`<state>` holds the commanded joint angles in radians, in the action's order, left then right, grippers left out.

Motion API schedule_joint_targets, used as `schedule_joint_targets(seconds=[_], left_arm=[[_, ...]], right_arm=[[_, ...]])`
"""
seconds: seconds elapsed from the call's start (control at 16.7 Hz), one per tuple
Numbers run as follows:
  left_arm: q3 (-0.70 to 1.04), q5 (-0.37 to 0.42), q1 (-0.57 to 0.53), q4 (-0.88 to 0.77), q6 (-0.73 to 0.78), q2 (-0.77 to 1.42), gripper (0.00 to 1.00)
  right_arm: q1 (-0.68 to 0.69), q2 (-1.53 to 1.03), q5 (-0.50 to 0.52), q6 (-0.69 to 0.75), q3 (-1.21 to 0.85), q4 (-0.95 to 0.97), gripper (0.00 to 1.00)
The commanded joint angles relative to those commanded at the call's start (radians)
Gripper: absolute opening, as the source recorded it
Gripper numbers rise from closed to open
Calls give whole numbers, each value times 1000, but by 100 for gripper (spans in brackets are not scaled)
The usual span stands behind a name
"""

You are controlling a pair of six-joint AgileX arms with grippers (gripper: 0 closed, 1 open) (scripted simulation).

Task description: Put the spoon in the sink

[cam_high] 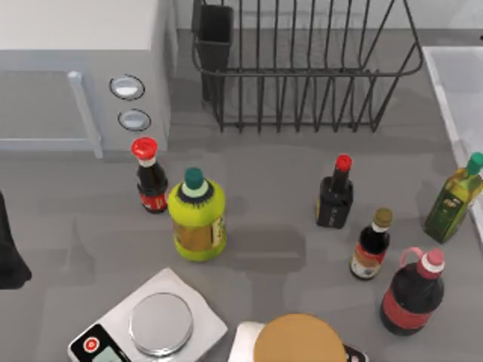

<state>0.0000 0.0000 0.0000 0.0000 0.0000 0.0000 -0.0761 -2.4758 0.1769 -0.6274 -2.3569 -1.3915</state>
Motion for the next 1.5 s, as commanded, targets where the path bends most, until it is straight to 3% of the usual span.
schedule_joint_targets(seconds=[0.9,1.5], left_arm=[[0,0,0,0,0,0,100],[0,0,0,0,0,0,100]], right_arm=[[-14,-6,-1,14,165,173,0],[-14,-6,-1,14,165,173,75]])
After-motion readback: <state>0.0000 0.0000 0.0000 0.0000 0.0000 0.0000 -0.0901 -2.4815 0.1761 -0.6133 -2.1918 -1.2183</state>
